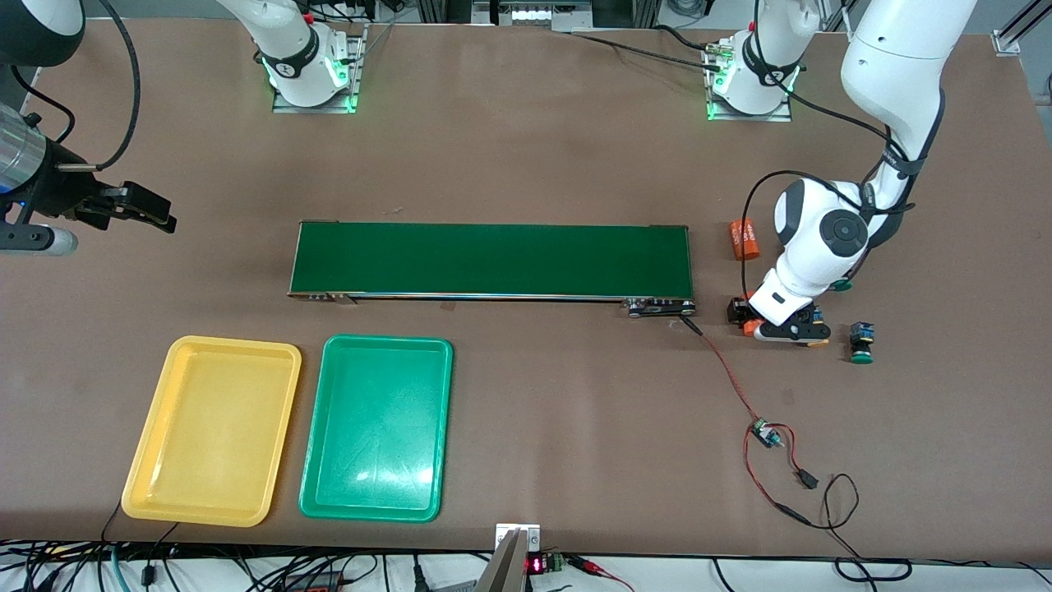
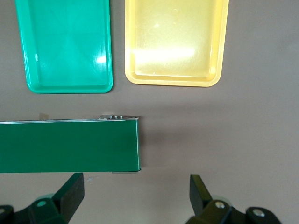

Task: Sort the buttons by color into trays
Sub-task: 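Grasp the orange cylinder with the left gripper and lift it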

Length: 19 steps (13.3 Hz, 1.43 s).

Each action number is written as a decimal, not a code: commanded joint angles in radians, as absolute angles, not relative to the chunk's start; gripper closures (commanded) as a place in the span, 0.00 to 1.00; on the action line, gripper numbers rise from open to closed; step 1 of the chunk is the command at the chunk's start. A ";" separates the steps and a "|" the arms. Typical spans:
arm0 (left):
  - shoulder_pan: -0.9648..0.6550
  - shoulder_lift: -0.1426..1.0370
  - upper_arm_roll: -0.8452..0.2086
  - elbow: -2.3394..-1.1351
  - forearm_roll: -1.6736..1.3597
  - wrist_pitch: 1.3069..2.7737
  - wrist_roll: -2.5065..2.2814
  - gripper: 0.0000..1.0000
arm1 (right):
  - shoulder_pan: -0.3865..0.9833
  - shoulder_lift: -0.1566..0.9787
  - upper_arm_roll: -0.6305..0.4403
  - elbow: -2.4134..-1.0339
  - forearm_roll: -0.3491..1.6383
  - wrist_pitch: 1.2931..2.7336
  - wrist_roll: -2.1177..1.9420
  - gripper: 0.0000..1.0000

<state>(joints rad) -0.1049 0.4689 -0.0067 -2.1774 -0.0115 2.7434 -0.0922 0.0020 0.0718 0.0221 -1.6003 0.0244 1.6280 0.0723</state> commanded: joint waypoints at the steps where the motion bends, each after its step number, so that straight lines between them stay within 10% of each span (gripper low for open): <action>1: -0.106 0.404 -0.005 -2.052 -0.020 2.448 -0.060 0.83 | -0.002 0.063 0.021 -1.611 0.028 1.628 0.069 0.00; 7: -0.141 0.416 -0.049 -1.727 -0.032 1.798 -0.002 0.84 | -0.002 0.063 0.021 -1.611 0.028 1.628 0.066 0.00; 19: -0.140 0.420 -0.230 -1.840 -0.012 2.034 0.766 0.92 | -0.002 0.064 0.021 -1.611 0.041 1.628 0.066 0.00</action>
